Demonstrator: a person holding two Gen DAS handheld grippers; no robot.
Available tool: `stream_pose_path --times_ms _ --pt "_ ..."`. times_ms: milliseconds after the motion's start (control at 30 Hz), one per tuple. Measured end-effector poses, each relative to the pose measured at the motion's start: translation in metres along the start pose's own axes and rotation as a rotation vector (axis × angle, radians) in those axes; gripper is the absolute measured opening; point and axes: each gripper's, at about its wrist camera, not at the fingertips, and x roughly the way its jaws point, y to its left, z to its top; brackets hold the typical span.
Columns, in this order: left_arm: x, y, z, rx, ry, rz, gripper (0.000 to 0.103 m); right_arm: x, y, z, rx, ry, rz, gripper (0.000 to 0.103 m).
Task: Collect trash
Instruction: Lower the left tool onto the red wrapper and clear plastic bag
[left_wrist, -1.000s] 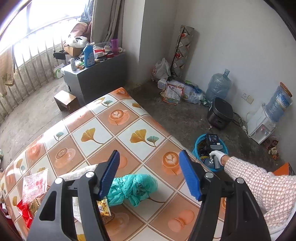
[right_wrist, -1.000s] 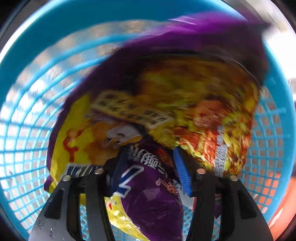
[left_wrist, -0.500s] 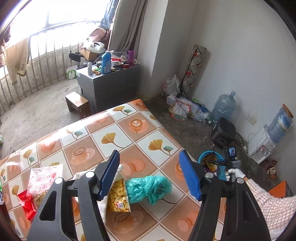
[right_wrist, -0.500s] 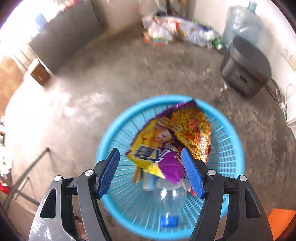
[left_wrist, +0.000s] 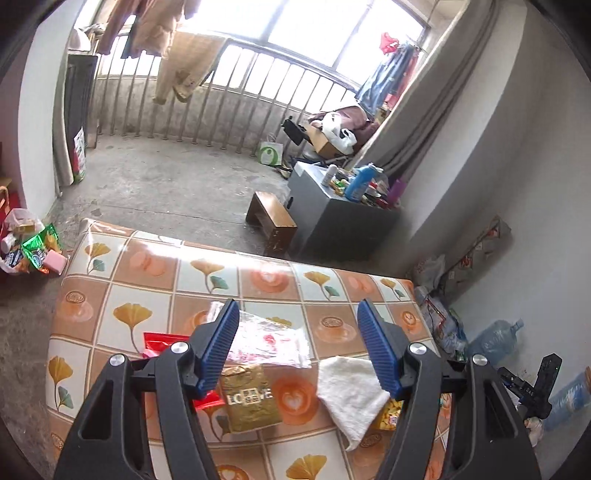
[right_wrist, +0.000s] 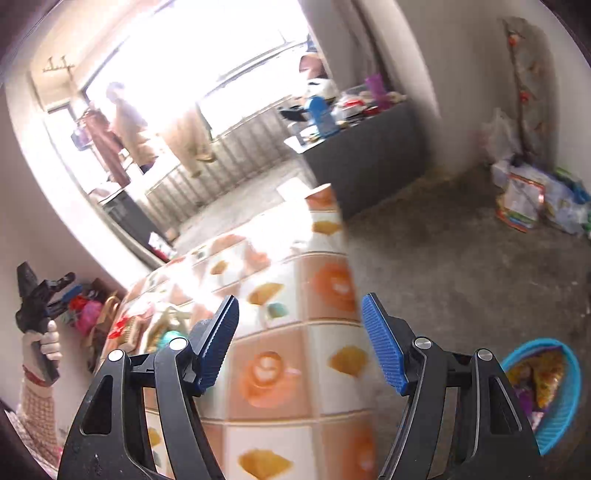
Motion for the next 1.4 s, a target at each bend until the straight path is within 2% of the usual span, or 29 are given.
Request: stream_pose_path --times_ms 100,233,333,433,500,667,800,900,1067,1200,1400 --pt "0.011 0.043 -0.003 -0.066 0.002 0.03 0.063 0.055 0.054 0.012 -0.067 0.078 0.109 0.066" --pt "0.047 0.082 -0.007 -0.088 0.04 0.041 0.062 0.127 0.108 0.015 -0.134 0.195 0.19 0.066" --pt "0.084 0.098 -0.014 -0.096 0.127 0.019 0.061 0.17 0.126 0.013 -0.172 0.268 0.172 0.064" --pt "0.109 0.098 -0.024 -0.077 0.191 -0.001 0.058 0.185 0.15 0.006 -0.179 0.318 0.184 0.06" --pt "0.117 0.093 -0.032 -0.057 0.213 -0.014 0.054 0.186 0.166 0.002 -0.191 0.337 0.193 0.059" --pt "0.118 0.082 -0.055 -0.039 0.245 -0.055 0.031 0.184 0.188 -0.012 -0.237 0.379 0.208 0.053" --pt "0.111 0.073 -0.069 -0.056 0.251 -0.105 0.023 0.178 0.194 -0.017 -0.233 0.402 0.232 0.043" --pt "0.107 0.063 -0.082 -0.049 0.255 -0.139 0.021 0.171 0.197 -0.023 -0.239 0.405 0.242 0.036" --pt "0.097 0.041 -0.102 -0.03 0.282 -0.185 0.02 0.155 0.193 -0.034 -0.222 0.4 0.243 0.031" --pt "0.086 0.015 -0.124 0.017 0.307 -0.22 0.02 0.133 0.184 -0.045 -0.202 0.39 0.235 0.029" --pt "0.066 -0.016 -0.157 0.026 0.347 -0.263 0.02 0.09 0.164 -0.067 -0.122 0.355 0.204 0.029"
